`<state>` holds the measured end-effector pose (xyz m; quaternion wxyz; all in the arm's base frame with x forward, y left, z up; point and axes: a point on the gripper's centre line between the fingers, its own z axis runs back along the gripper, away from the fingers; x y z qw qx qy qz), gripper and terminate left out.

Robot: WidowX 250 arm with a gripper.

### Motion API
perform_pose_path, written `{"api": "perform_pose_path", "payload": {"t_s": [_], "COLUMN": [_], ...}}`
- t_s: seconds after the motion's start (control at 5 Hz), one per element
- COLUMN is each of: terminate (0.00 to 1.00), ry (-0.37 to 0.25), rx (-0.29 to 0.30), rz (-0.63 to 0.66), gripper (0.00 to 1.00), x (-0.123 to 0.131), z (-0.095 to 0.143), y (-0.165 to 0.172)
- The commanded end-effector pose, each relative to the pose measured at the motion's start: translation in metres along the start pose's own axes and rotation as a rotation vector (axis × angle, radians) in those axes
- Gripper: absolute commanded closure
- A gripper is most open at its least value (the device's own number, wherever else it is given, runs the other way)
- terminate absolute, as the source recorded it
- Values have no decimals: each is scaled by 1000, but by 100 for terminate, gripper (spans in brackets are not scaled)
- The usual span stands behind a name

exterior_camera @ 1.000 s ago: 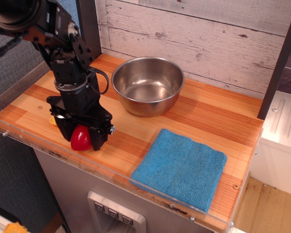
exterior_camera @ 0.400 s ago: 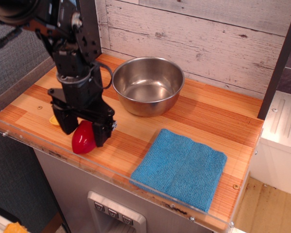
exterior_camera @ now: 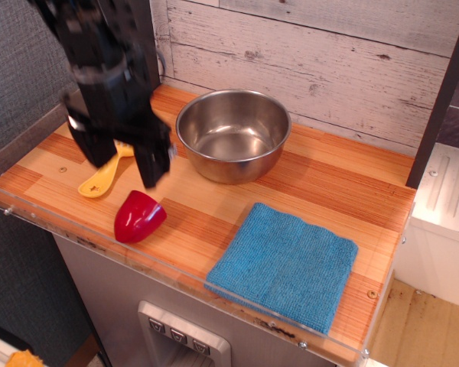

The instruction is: Place the strawberry in front of the silver bowl

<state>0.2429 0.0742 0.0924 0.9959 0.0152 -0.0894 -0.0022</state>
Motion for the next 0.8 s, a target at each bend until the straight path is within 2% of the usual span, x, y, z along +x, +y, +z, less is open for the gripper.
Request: {"api": "perform_pose_path", "payload": {"t_s": [0.0,0.2,0.4,0.6], "terminate": [0,0,0,100], "ry": [-5,68,68,68], "rx": [5,2,2,2], "rz": [4,-7,-7,-7], "gripper": [0,0,0,0], "x": [20,24,24,24], "z": [33,31,31,31], "y": [9,8,8,8]}}
